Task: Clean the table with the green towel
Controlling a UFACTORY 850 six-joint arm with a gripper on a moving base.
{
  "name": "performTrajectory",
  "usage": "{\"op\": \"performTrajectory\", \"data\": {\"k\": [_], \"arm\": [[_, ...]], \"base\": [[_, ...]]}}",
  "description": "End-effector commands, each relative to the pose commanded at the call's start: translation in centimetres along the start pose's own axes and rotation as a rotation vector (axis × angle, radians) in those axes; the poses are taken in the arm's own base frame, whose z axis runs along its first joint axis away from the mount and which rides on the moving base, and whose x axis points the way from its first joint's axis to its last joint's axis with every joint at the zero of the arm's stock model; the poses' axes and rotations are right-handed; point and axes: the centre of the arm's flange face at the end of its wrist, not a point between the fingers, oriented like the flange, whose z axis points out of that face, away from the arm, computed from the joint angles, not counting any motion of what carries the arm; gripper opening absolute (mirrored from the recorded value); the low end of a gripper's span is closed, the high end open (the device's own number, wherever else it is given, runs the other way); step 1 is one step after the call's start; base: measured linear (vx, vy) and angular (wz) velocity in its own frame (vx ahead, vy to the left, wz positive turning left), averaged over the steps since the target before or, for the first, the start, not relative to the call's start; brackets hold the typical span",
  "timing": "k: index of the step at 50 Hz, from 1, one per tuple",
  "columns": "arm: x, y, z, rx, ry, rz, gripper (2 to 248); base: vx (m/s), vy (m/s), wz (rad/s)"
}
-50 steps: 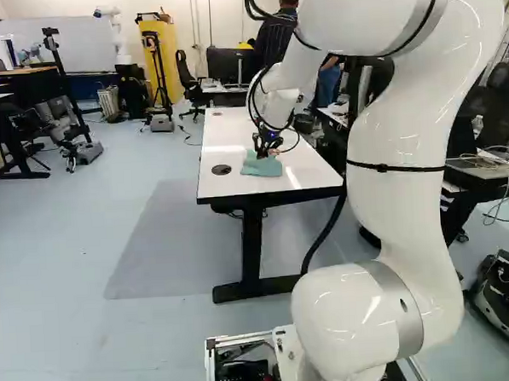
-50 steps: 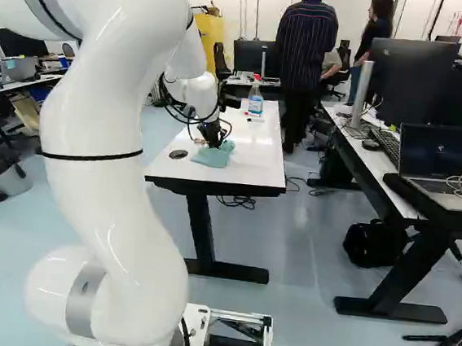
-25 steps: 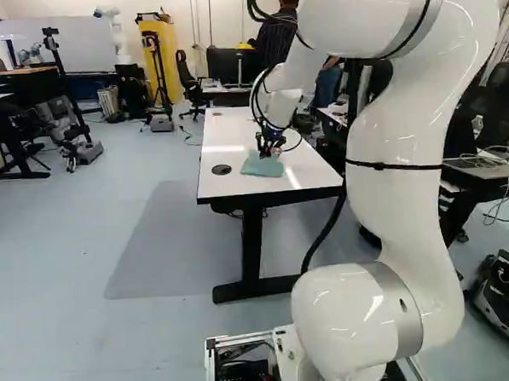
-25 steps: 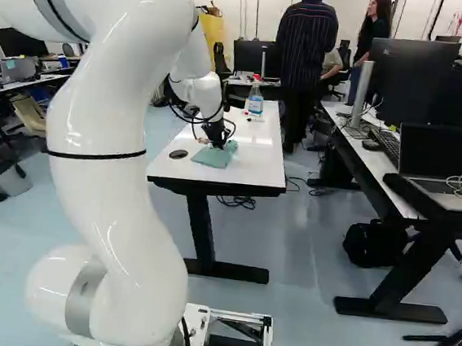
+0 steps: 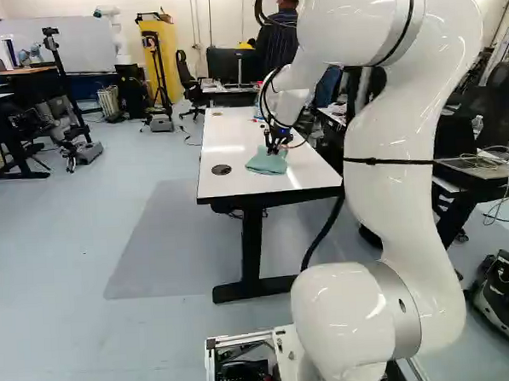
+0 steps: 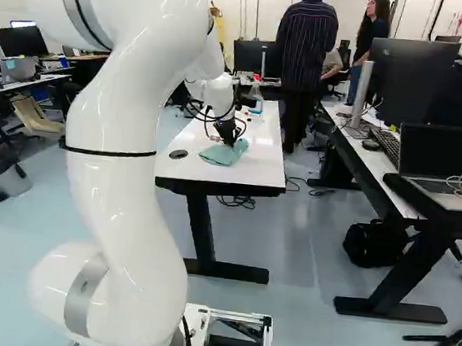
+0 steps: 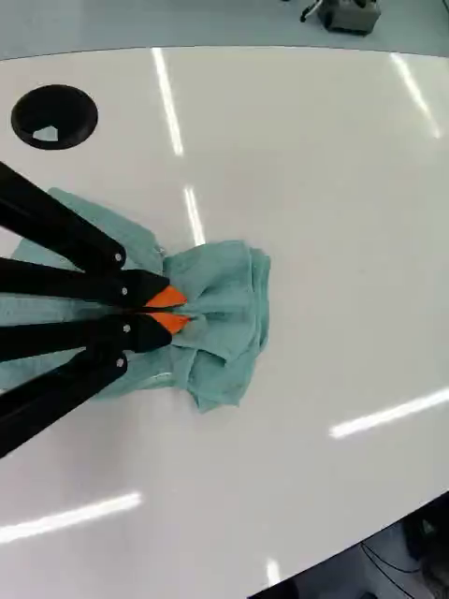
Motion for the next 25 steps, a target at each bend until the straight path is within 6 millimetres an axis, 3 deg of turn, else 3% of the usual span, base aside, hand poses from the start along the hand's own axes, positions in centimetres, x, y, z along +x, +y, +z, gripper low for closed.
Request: {"op": "performTrajectory", "data": {"k": [25], "arm": [[2.7,-3.0,2.5,0.026,0.025,-0.032,28]], "base": [[0.0,0.0,0.0]]}}
